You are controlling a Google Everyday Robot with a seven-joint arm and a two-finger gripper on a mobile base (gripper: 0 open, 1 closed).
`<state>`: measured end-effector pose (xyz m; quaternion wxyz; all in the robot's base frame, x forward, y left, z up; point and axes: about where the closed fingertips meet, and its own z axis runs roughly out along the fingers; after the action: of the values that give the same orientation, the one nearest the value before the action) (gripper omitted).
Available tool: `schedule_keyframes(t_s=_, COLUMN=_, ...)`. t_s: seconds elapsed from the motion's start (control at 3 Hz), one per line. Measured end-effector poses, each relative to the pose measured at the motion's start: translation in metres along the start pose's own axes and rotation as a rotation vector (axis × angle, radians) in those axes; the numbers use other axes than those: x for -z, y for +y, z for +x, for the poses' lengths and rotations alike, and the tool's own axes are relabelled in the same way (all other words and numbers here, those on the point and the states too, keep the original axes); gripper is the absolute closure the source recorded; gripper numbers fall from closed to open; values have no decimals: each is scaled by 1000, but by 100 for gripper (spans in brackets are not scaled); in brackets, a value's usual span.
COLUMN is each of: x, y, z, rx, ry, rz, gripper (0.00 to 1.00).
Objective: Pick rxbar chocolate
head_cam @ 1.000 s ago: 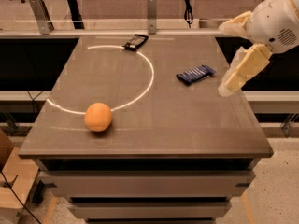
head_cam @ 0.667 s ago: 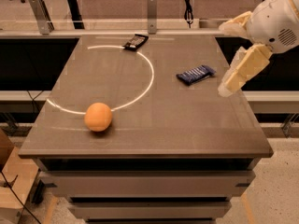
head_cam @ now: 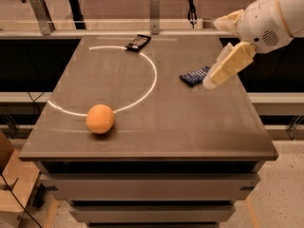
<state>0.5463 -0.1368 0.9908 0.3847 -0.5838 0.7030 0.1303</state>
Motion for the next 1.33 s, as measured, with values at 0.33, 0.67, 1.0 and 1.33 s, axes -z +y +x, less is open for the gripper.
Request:
schedule_keyframes(t_s=0.33, x=-26, y=-26, z=-13, rx=-32, ry=-98, rz=33, gripper=0)
schedule_keyframes(t_s=0.67, x=-58, y=-52, z=-16, rx=-74, ry=-167, rz=62, gripper=0)
schedule_keyframes(t_s=1.0, x=-88, y=-75, z=-16, rx=-108, ry=-213, rz=80, gripper=0)
schedule_keyframes(t_s=1.33, x=-135, y=-115, z=-17, rx=-110, ry=-274, rz=96, gripper=0)
